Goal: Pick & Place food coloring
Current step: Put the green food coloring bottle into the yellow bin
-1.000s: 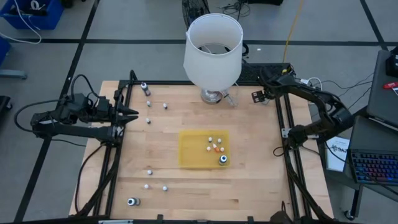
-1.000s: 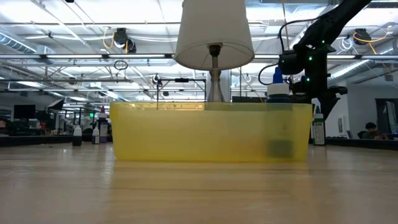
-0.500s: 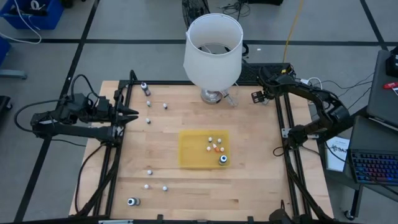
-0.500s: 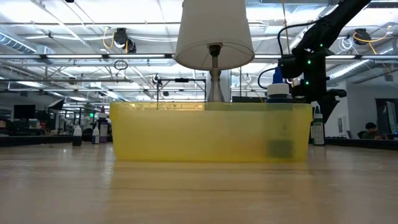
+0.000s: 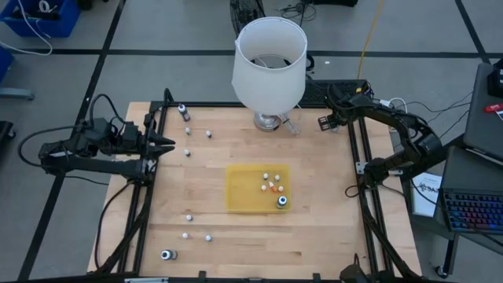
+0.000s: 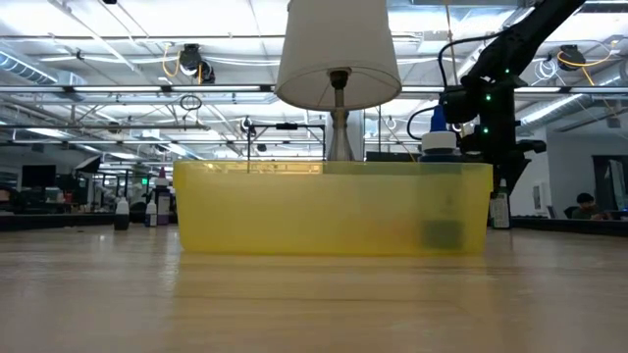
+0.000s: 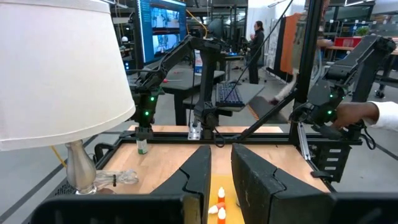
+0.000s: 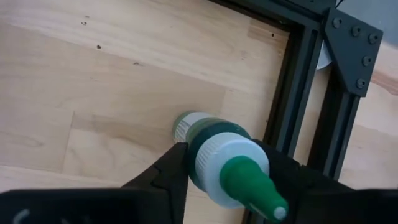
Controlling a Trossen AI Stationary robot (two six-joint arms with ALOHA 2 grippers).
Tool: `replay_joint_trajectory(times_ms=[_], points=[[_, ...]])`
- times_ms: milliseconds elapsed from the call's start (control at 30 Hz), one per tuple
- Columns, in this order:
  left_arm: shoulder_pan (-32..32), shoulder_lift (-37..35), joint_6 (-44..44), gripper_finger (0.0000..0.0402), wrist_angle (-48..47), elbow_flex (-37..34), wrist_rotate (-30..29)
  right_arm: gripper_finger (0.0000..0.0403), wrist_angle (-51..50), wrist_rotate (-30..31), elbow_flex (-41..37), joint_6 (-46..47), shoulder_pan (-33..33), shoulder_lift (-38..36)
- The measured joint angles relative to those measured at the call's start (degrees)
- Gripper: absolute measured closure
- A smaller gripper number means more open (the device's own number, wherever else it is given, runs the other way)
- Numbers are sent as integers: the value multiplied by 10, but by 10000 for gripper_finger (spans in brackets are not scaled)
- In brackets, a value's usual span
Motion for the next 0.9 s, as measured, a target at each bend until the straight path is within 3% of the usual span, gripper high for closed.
replay_joint_trajectory(times_ms=[200,400,633,767,900], points=[[0,0,0,334,0,0,0,270,15,-15,-5,-44,7,-2],[0,0,0,334,0,0,0,270,32,-40,-8,-56,75,-57],[0,0,0,334,0,0,0,270,30,-82,-7,4,254,-181],[0,0,0,334,0,0,0,270,39,-73,-7,47,377,-232],[0,0,0,334,0,0,0,270,29,-27,-7,94,471,-250]])
